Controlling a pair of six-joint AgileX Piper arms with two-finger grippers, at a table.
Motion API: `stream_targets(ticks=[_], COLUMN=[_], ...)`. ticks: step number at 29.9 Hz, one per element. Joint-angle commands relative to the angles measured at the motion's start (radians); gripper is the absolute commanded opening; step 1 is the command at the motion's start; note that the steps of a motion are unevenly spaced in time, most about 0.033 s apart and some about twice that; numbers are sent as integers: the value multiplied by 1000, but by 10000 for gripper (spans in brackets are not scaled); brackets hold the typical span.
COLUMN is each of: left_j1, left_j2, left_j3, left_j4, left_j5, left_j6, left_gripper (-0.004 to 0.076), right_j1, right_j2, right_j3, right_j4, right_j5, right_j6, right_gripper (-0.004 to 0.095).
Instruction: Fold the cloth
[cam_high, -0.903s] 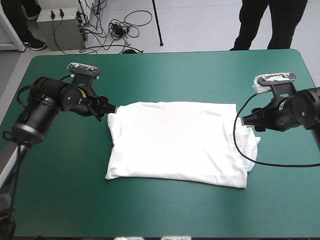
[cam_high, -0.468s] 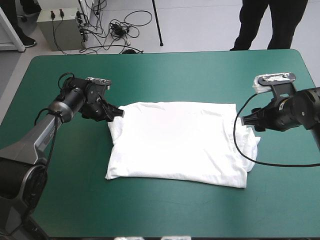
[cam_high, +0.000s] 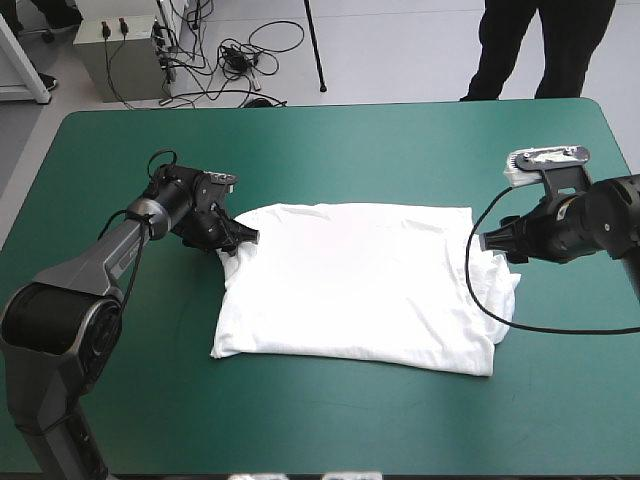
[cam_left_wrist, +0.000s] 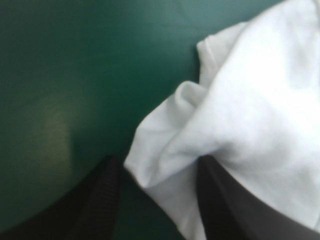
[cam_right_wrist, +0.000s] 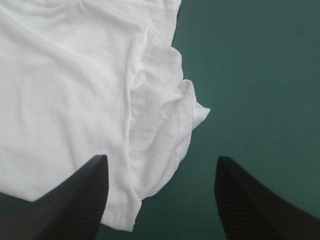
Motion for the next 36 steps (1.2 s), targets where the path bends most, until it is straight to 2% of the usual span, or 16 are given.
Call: stream_targets(ticks=[1, 2, 4, 5, 13, 19, 26, 31, 36], left_j1=[0, 0, 0, 0, -16, -134, -230, -234, -234], left_j2=[-35, -35, -35, -35, -117, -160, -77, 12, 32], left_j3=[-26, -28, -29, -38, -141, -168, -168, -168, -168], left_j4=[1, 1, -1, -4, -112, -180, -178, -177, -182], left_j5=[-40, -44, -45, -35, 58, 85, 56, 62, 53], left_j6=[-11, -11, -11, -9, 44, 63, 62, 62, 73], left_gripper=[190, 109, 5, -6, -9, -9, -9, -9, -4], right_j1=[1, 1, 1, 1, 1, 1, 1, 1, 1], right_j2=[-27, -27, -27, -27, -27, -23, -23, -25, -25], right_j3=[-30, -30, -30, -30, -30, -25, -25, -25, -25], right_j4=[19, 23, 26, 26, 12, -18, -36, -33, -33], right_j5=[-1, -1, -1, -1, -1, -1, -1, -1, -1], right_j6=[-21, -23, -26, -26, -27, -27, -27, -27, -27], right_gripper=[581, 581, 581, 580, 581, 581, 581, 581, 581])
